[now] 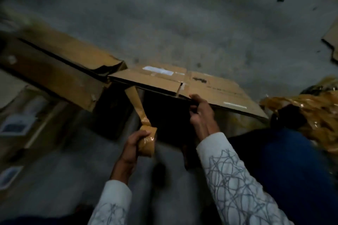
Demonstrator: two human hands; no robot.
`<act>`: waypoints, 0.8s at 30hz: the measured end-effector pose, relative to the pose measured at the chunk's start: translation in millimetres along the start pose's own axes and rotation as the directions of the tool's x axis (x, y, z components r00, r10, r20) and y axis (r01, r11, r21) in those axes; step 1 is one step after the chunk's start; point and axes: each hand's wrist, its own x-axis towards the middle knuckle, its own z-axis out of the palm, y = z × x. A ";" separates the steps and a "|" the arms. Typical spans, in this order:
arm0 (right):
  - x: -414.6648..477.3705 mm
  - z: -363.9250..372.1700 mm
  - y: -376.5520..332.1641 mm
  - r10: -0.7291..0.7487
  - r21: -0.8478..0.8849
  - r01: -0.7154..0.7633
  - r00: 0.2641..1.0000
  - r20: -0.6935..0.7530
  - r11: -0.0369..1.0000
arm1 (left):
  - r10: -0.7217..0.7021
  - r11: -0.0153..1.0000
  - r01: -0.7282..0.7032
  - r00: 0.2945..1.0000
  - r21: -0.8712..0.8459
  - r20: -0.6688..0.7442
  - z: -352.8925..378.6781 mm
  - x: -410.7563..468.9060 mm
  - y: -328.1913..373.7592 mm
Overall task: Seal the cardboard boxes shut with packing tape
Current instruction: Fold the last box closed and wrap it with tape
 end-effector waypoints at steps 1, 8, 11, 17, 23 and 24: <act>-32.6 -17.4 17.6 0.052 -0.044 -0.051 0.999 0.012 0.998 | -0.024 0.999 0.024 1.000 -0.021 0.001 -2.0 -24.5 -1.5; -148.3 -113.9 15.7 0.050 -0.280 -0.016 0.992 0.115 0.960 | 0.114 0.987 -0.127 0.985 -0.097 -0.130 -22.3 -168.0 -36.2; -184.9 -137.3 26.8 0.058 -0.361 0.019 0.977 0.203 0.933 | 0.141 0.974 -0.171 0.971 -0.148 -0.194 -35.1 -226.7 -68.7; -229.3 -171.7 64.3 0.111 -0.438 -0.007 0.971 0.211 0.899 | 0.213 0.943 -0.283 0.918 -0.177 -0.336 -58.6 -297.3 -112.1; -256.1 -178.4 79.5 0.095 -0.514 0.058 0.959 0.267 0.856 | 0.478 0.775 -0.071 0.716 0.628 -0.508 -90.6 -318.9 -130.6; -257.6 -176.8 78.3 0.087 -0.520 0.068 0.959 0.269 0.852 | 0.575 0.673 -0.059 0.668 0.738 -0.472 -91.9 -322.0 -131.6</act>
